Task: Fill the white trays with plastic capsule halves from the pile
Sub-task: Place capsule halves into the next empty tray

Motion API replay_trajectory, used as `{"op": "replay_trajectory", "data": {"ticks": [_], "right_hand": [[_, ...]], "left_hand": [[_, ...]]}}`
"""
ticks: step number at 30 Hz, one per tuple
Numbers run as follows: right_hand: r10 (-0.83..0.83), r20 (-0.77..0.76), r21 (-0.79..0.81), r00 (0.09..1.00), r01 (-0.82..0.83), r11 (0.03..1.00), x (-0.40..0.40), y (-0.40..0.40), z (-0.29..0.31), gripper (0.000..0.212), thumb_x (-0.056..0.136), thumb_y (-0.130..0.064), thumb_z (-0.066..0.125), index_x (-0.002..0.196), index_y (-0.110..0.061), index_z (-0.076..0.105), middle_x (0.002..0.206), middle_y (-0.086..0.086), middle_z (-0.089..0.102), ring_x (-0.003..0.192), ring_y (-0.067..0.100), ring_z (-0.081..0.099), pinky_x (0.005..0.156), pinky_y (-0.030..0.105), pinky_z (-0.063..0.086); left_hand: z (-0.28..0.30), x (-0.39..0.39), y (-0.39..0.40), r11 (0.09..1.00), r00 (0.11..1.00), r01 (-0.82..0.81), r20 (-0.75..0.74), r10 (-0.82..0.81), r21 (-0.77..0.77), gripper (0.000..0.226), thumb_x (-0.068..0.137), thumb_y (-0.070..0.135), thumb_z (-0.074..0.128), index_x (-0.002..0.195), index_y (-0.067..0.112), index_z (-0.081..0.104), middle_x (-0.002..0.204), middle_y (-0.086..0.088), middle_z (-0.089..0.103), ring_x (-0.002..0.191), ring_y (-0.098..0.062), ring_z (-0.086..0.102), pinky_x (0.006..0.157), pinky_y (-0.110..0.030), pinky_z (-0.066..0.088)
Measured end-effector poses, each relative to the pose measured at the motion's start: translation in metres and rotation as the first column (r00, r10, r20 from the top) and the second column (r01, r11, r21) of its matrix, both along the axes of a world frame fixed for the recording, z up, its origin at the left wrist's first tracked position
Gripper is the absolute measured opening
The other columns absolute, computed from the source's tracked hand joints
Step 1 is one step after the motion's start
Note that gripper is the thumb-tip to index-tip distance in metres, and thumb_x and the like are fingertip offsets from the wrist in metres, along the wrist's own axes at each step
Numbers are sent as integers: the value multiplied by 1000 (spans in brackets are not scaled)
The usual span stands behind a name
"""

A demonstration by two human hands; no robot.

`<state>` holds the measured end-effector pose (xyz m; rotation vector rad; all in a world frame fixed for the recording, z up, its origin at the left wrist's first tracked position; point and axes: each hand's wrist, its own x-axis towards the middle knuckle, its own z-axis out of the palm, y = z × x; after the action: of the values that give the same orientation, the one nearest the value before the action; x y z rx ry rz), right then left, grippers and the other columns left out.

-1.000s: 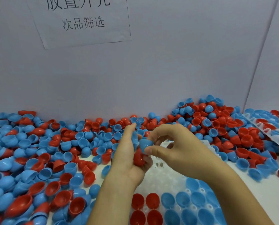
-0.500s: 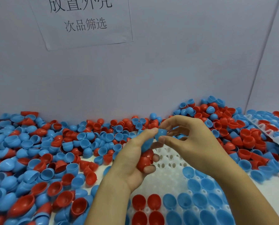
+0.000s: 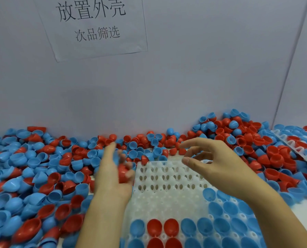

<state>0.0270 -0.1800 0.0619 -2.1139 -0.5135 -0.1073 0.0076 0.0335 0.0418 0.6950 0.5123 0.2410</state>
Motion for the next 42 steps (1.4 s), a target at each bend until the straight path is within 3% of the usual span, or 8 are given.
{"op": "replay_trajectory", "data": {"ticks": [4, 7, 12, 16, 21, 26, 33, 42], "right_hand": [[51, -17, -25, 999, -51, 998, -1, 6, -1, 18, 90, -34, 68, 107, -40, 69, 92, -11, 69, 83, 0, 67, 76, 20, 58], [80, 13, 7, 997, -80, 997, -2, 11, -1, 22, 87, -35, 71, 107, -41, 69, 90, -12, 67, 83, 3, 67, 76, 22, 57], [35, 72, -17, 997, -34, 999, -2, 16, -6, 18, 82, -35, 76, 99, -41, 72, 92, -13, 69, 86, 5, 64, 72, 19, 50], [-22, 85, 86, 996, 15, 996, 0, 18, -5, 9, 89, -25, 72, 85, -31, 76, 80, -12, 73, 80, 7, 67, 74, 19, 54], [-135, 11, 203, 991, 130, 970, 2, 14, -3, 23, 91, -18, 66, 70, -22, 75, 64, -10, 71, 57, 0, 64, 52, 9, 46], [-233, -55, 305, 971, 239, 922, 4, 15, -4, 11, 90, -27, 69, 100, -31, 68, 72, -6, 73, 67, 8, 69, 51, 12, 47], [-155, 65, 148, 986, 144, 978, 2, 16, -3, 17, 82, -33, 77, 97, -33, 69, 70, -5, 66, 61, 3, 61, 60, 11, 47], [-233, 220, -78, 947, 255, 964, 5, 16, -10, 13, 86, -28, 74, 98, -27, 78, 68, -15, 63, 63, -9, 58, 53, 9, 43]], "left_hand": [[3, 0, -34, 868, 888, 443, 27, -460, 222, 42, 73, 49, 78, 95, 19, 58, 60, 2, 51, 44, -7, 44, 29, -15, 27], [3, -1, -47, 732, 808, 557, -50, -588, 392, 48, 73, 62, 73, 85, 16, 68, 58, 3, 51, 44, -7, 45, 30, -16, 28], [4, -2, -50, 643, 780, 587, -133, -611, 492, 52, 82, 75, 58, 76, 28, 80, 59, 1, 52, 46, -10, 48, 33, -18, 31], [5, -2, -44, 613, 728, 635, -98, -678, 471, 74, 88, 77, 46, 109, 11, 74, 63, -1, 51, 47, -12, 47, 32, -17, 31], [3, -3, -41, 505, 675, 631, -96, -732, 589, 37, 97, 50, 56, 108, 17, 67, 73, -2, 59, 50, -10, 47, 34, -17, 29], [1, -1, -43, 558, 708, 590, -42, -705, 584, 35, 100, 49, 54, 105, 18, 71, 85, -8, 73, 48, -12, 51, 32, -17, 29], [-1, 2, -42, 665, 802, 525, -48, -595, 530, 39, 99, 52, 54, 107, 16, 69, 78, -5, 73, 49, -12, 53, 33, -18, 31], [-2, 2, -51, 461, 749, 534, -143, -648, 709, 35, 103, 49, 48, 106, 21, 69, 85, -3, 70, 57, -13, 56, 39, -21, 37]]}}
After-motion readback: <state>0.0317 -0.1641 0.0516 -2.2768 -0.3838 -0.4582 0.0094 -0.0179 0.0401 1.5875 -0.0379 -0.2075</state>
